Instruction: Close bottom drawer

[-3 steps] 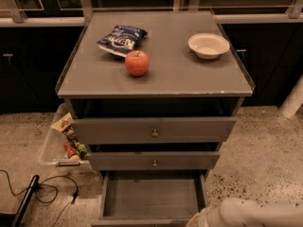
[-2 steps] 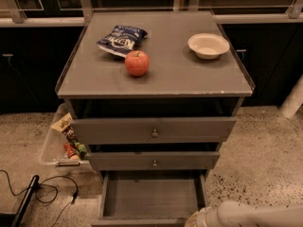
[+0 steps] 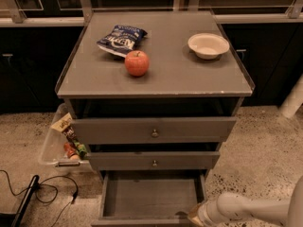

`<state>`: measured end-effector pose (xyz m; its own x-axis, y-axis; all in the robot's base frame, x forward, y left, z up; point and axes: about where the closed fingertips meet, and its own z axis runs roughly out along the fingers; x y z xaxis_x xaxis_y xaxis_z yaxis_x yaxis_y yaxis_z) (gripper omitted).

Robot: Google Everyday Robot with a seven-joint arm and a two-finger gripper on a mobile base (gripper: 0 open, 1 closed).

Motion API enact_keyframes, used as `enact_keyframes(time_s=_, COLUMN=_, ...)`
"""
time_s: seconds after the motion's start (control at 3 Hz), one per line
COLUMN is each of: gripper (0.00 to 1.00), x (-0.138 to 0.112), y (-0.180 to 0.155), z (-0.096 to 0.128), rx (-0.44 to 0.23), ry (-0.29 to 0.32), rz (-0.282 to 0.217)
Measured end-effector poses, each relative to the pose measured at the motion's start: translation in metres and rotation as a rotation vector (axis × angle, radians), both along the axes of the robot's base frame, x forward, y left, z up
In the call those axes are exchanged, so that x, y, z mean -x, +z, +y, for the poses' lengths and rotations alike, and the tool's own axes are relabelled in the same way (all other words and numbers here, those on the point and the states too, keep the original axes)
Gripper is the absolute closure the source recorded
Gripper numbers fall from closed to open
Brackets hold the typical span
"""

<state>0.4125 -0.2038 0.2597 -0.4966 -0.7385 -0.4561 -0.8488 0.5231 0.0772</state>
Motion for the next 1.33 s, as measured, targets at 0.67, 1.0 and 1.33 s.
enact_keyframes(time_s=0.67, gripper=1.00, x=0.025, y=-0.009, z=0.025, rx=-0.037, ry=0.052, rz=0.096)
enact_keyframes(time_s=1.0, gripper=1.00, x=0.042, y=-0.001, z=0.036, rx=-0.059, ry=0.121, rz=0.073)
enact_keyframes(time_s=1.33, gripper=1.00, x=0.053, y=-0.007, z=0.041, rx=-0.071, ry=0.169, rz=0.035)
